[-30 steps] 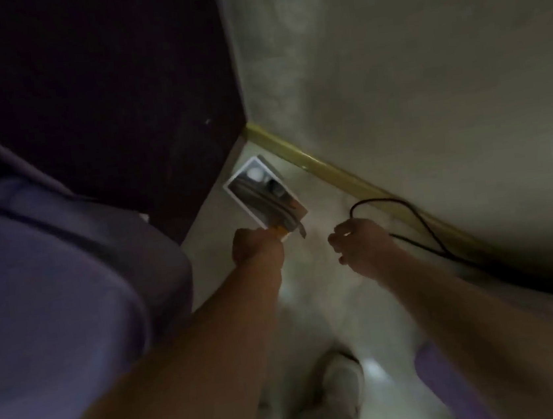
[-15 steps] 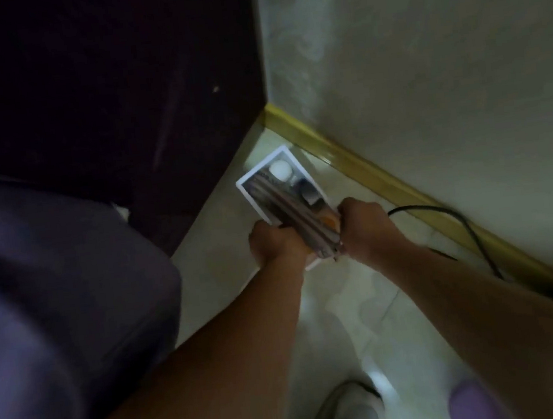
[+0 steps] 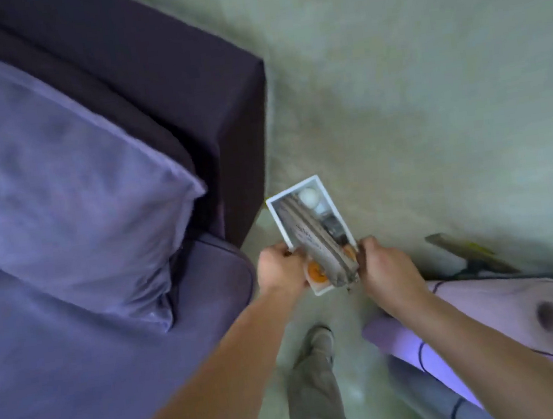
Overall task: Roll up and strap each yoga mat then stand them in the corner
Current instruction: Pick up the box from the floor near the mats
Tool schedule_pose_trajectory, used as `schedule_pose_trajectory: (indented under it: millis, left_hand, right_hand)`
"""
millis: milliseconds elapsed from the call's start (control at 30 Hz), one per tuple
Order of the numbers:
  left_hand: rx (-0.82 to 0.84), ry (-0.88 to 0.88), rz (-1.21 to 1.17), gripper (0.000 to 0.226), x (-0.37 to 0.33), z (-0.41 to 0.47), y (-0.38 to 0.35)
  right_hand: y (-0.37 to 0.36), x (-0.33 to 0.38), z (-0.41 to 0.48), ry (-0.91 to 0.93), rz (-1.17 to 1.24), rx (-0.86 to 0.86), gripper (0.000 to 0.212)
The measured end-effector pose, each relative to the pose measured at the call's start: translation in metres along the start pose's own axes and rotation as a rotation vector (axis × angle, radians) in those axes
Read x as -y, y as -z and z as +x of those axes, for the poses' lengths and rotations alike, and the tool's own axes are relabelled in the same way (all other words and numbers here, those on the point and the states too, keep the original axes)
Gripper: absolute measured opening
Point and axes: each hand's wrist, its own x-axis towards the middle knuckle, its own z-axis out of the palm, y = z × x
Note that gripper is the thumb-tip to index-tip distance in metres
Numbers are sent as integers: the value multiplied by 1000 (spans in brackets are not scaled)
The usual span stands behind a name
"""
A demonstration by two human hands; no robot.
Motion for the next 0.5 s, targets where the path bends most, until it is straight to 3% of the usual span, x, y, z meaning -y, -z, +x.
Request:
schedule_pose_trajectory:
  millis: [233,367,500]
  left_hand:
    - [92,-202,120,18,-65,-171,97]
    - [121,-293,178,20,-75,-255,156]
    - [135,-298,194,23,-69,-314,209]
  right_hand:
    - [100,107,-156,-32,153,-153,27]
    - [119,156,-233,9,193,-177,26]
    - [121,196,-280,109,85,-138,30]
